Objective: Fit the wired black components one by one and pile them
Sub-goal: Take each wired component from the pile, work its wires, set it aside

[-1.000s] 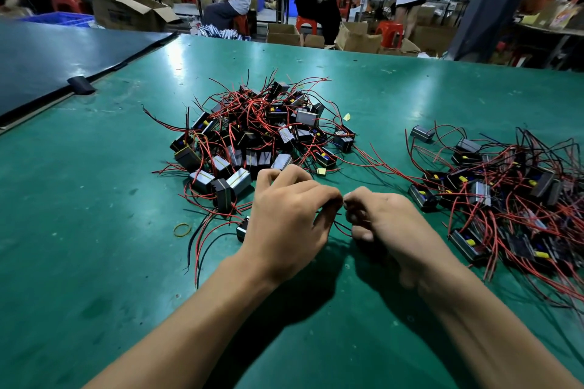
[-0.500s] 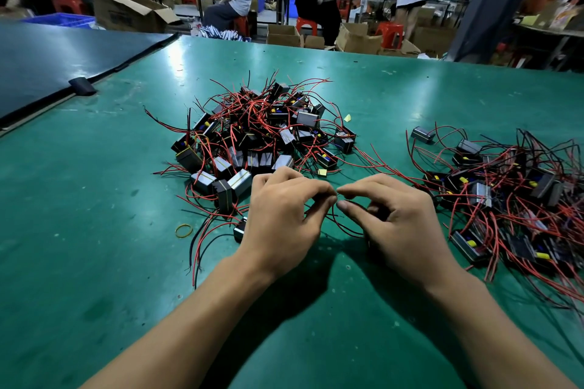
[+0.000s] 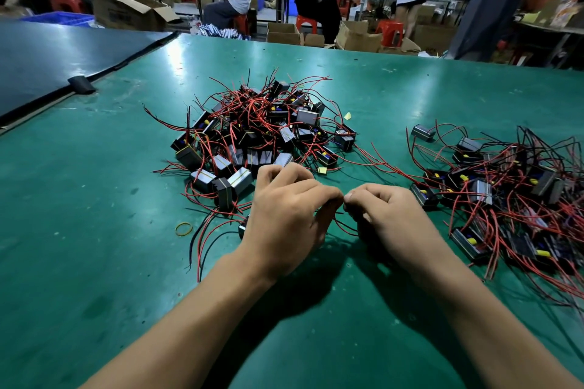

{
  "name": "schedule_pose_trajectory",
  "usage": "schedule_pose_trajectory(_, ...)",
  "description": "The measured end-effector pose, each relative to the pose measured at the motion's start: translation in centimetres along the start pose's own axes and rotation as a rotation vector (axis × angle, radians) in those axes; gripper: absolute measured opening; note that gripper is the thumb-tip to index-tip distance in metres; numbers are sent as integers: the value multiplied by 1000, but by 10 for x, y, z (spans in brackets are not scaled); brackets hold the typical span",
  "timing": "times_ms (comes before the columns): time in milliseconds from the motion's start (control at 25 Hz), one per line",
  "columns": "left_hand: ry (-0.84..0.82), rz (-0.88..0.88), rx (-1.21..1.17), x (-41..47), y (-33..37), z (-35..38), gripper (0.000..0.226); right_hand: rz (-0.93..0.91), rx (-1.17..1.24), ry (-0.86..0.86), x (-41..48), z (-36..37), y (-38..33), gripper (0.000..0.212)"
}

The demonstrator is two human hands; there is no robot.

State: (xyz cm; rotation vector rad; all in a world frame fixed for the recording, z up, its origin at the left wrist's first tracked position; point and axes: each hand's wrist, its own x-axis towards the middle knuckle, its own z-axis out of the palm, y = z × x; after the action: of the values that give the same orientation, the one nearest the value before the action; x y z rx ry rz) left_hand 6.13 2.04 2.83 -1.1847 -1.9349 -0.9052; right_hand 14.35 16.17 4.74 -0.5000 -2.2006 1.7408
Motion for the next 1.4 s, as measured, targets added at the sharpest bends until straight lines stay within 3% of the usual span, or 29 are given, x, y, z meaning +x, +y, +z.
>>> schedule_pose_trajectory(80,-16,-23,-9,0,0,0,6,114,104,-54,0,-5,-3,31)
schedule_pose_trajectory(120,-34,-56,-18,0,-1,-1,6,85,49,-70,-1,-8,-2,29)
schedule_pose_trajectory(240,-84,-148,-61,0,-1,-2,6,-255,-241,11,-3,-14,3,9)
schedule_pose_trajectory(360,-120,-166,-83,0,0,-2,8,-617,-483,107,-1,-13,9,11)
schedule_pose_trajectory(520,-119,-145,-75,0,-1,-1,7,-759,-577,110,2,-17,13,8)
schedule_pose_trajectory(640,-71,-79,-27,0,-2,-1,6,-494,-402,95,-2,-12,9,10)
schedule_pose_trajectory(800,6,-2,-1,2,-1,2,8,186,280,-36,1,-4,-3,23)
schedule_pose_trajectory(880,-4,0,-2,2,-1,3,8,351,422,-88,1,-5,-6,21)
schedule_pose_trajectory(960,-42,-53,-24,1,-2,2,5,212,292,-61,-1,-5,-2,17)
schedule_pose_trajectory(1080,-98,-166,-102,1,-4,1,7,-370,-223,98,-3,-7,7,6)
schedule_pose_trajectory(1160,-128,-195,-135,1,-5,0,10,-662,-464,120,0,-11,12,7)
schedule_pose_trajectory(1240,-151,-189,-144,1,-4,0,12,-743,-579,127,3,-13,16,7)
schedule_pose_trajectory(1400,-142,-170,-130,0,-4,0,11,-652,-537,112,4,-12,16,3)
